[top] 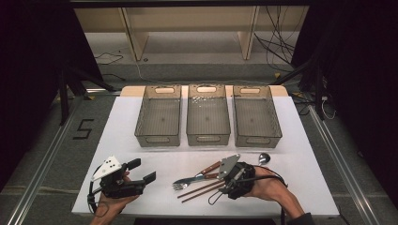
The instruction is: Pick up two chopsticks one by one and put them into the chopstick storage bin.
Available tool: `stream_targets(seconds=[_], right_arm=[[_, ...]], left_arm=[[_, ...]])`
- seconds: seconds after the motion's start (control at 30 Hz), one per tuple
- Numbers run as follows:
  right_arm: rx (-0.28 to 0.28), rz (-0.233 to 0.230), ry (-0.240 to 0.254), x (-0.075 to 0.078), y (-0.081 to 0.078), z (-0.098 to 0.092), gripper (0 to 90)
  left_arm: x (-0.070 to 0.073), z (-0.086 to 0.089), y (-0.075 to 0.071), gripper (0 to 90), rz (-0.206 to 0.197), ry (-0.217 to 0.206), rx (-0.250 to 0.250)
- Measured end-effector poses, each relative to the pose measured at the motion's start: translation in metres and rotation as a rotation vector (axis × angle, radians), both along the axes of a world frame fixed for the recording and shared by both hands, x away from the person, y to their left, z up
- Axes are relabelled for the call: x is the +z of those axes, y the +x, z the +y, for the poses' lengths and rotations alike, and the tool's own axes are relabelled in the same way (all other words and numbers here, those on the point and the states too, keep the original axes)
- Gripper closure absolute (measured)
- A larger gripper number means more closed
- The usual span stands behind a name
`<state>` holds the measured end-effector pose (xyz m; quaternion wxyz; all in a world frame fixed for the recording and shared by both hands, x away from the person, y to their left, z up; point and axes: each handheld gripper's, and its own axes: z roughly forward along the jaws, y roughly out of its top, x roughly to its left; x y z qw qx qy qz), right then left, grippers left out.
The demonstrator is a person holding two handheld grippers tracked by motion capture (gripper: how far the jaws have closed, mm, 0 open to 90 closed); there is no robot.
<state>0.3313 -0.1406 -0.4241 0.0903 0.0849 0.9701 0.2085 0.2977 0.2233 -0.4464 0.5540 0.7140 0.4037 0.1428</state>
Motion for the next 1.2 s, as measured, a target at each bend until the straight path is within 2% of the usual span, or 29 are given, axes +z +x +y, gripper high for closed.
stream_targets(seconds=[0.33, 0.6, 0.77, 0.83, 1.0, 1.1, 1.2], right_arm=[[0.08, 0.029, -0.111, -0.015, 0.007, 0.012, 58.6], [0.113, 0.022, -0.141, -0.021, 0.012, 0.016, 64.6], [0.13, 0.032, -0.183, -0.024, 0.015, 0.02, 68.7], [0.151, 0.021, -0.193, -0.026, 0.016, 0.021, 69.5], [0.177, 0.033, -0.234, -0.026, 0.017, 0.026, 71.6], [0.192, 0.034, -0.234, -0.029, 0.019, 0.028, 73.2], [0.21, 0.045, -0.263, -0.031, 0.02, 0.031, 75.0]], left_arm=[[0.0, 0.0, 0.0, 16.0, 0.001, -0.005, 0.002], [0.0, 0.0, 0.0, 16.0, -0.001, -0.006, 0.001], [0.0, 0.0, 0.0, 16.0, 0.0, -0.004, 0.001], [0.0, 0.0, 0.0, 16.0, -0.001, -0.006, 0.001], [0.0, -0.001, 0.0, 16.1, 0.0, -0.007, -0.002], [0.0, -0.001, 0.0, 16.1, 0.0, -0.007, -0.003], [0.0, 0.0, 0.0, 16.1, 0.001, -0.008, -0.002]])
